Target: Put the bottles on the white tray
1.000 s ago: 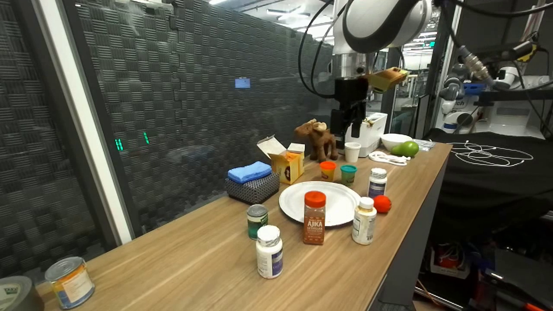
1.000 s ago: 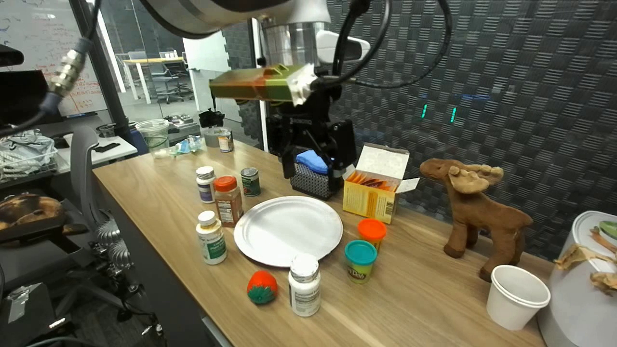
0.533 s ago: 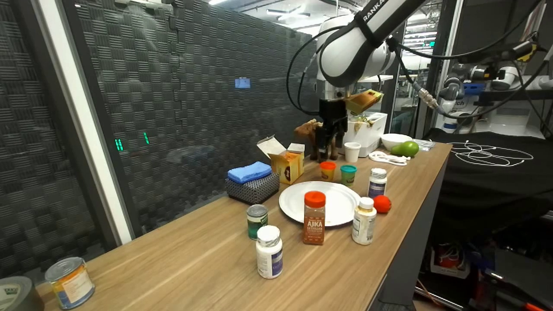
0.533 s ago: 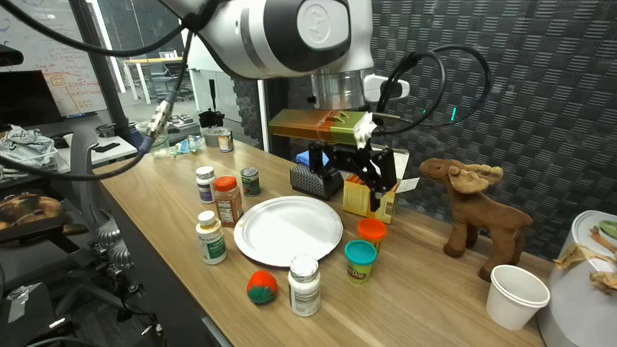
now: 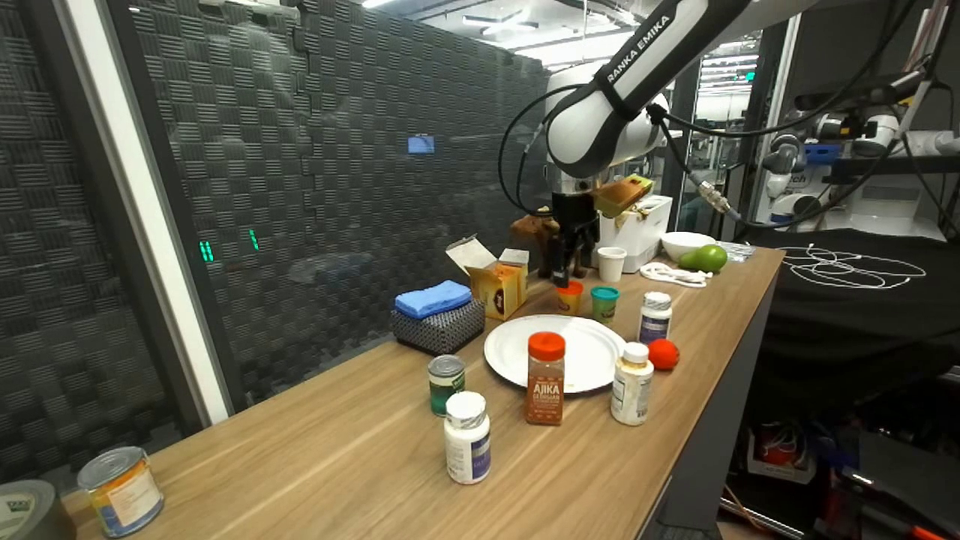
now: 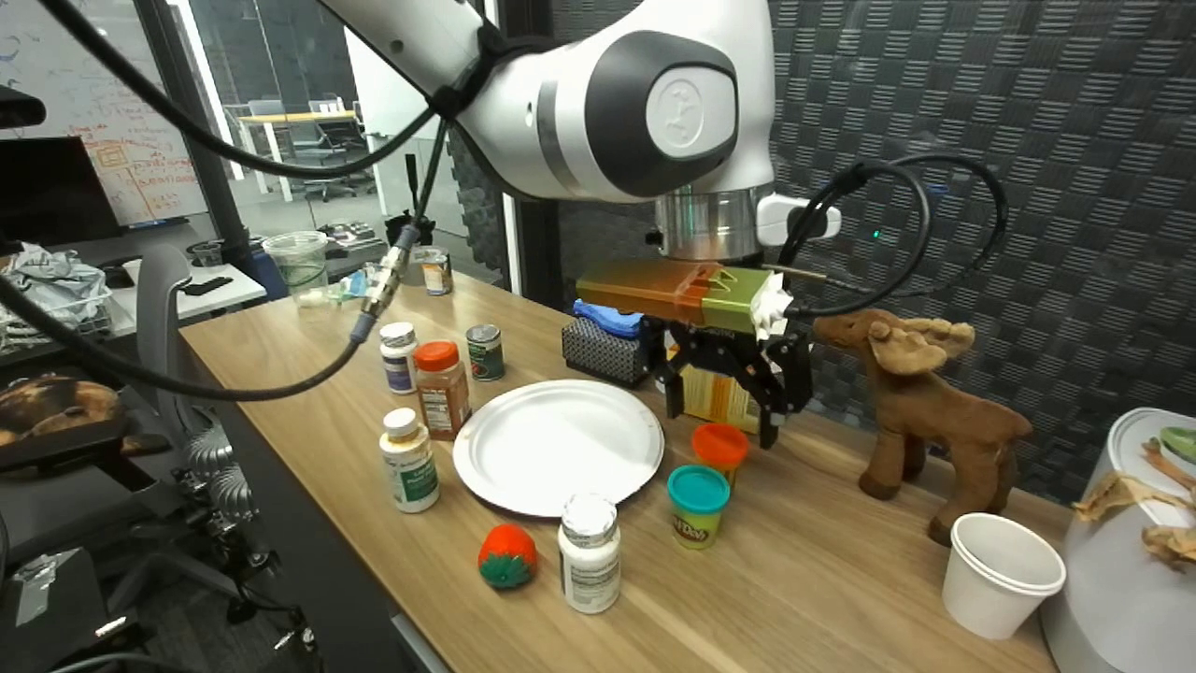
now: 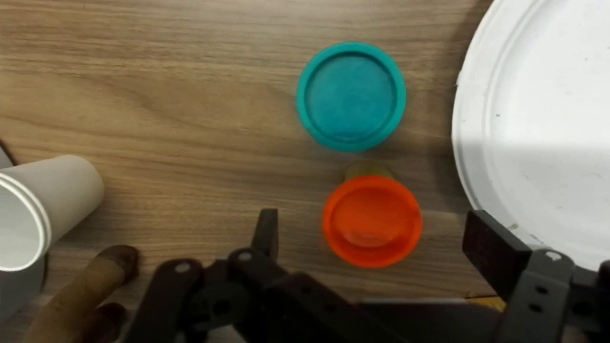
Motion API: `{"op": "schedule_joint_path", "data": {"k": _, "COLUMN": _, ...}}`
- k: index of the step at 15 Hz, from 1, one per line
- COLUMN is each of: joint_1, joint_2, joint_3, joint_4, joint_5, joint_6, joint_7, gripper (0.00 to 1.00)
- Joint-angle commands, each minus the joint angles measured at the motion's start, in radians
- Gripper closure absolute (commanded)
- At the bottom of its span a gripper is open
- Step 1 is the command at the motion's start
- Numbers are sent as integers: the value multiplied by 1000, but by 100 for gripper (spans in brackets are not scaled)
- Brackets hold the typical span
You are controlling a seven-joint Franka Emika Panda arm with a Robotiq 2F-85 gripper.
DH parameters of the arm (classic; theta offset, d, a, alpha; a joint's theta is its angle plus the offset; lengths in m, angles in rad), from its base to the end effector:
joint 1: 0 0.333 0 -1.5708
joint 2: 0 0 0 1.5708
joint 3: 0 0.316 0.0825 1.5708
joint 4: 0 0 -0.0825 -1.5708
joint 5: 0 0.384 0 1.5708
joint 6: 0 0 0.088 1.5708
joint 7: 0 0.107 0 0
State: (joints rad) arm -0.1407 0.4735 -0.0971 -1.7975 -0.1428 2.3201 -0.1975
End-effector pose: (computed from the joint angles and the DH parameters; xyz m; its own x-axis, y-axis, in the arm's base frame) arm 0.6398 -0.1525 0.2913 0.9977 0.0670 0.0106 0.0645 -0.9854 0.1578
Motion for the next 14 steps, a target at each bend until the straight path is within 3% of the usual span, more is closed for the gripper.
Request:
{"op": "schedule_joint_path", "data": {"k": 1, "joint_1": -12, "joint_2": 54, "joint_3": 10, "joint_4": 66, "joint_5": 3, "joint_6": -27, "joint_7": -40, "gripper": 0}}
{"op": "schedule_joint_path", "data": {"k": 6, "joint_1": -10, "joint_2": 71, "joint_3": 1, "joint_4": 78, "joint_5": -9, "joint_6": -25, "joint_7": -37, "gripper": 0}}
{"op": "schedule_joint_path", "data": {"k": 7, "joint_1": -12, "joint_2": 71, "joint_3": -2, "joint_4": 80, "joint_5": -7, "joint_6": -20, "joint_7": -31, "gripper": 8}}
{"op": "schedule_joint_path", "data": {"k": 8, "joint_1": -15, "joint_2": 71, "joint_3": -2, "joint_4": 81, "joint_5": -4, "joint_6": -19, "joint_7": -31, "gripper": 25}}
{"op": "schedule_joint_path", "data": {"k": 14, "joint_1": -18, "joint_2": 73, "joint_3": 1, "joint_4": 85, "joint_5": -2, "joint_6": -1, "joint_7": -25, "gripper": 71}}
